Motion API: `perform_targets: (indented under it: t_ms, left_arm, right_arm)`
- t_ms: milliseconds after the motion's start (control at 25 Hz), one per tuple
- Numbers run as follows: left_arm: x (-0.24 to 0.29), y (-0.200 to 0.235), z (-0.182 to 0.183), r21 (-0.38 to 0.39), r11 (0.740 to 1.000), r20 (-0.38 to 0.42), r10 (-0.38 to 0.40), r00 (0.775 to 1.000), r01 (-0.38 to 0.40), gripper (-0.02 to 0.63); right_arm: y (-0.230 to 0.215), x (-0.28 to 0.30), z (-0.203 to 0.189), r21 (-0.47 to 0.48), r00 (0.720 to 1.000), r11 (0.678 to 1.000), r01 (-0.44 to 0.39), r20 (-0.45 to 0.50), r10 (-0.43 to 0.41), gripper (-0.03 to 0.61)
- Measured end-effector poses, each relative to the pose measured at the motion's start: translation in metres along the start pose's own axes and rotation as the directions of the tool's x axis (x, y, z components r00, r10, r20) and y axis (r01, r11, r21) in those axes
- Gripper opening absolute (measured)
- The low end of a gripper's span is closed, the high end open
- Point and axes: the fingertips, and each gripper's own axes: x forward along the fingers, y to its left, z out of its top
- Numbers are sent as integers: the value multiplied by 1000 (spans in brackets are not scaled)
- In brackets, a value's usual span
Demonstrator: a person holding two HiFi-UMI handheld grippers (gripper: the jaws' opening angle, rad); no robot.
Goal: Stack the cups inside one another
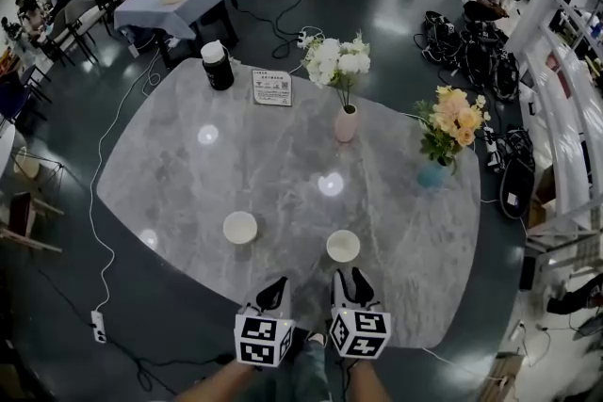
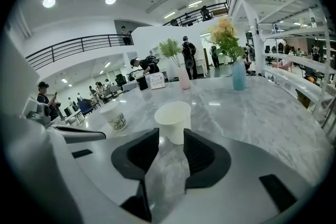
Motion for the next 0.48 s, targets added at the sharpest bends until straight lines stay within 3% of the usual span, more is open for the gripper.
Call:
perform_targets:
  t_ms: [240,480]
  left_arm:
    - [7,8,-1,-9,1000,-18,1,1000,-1,-3]
    - [16,14,-3,-18,1000,-33,-1,999,0,-3]
  right_arm:
    - [-1,15,-3,-29,999,999,27,-26,-28,190]
    - [-3,32,-3,-39,999,999,27,-39,-28,212]
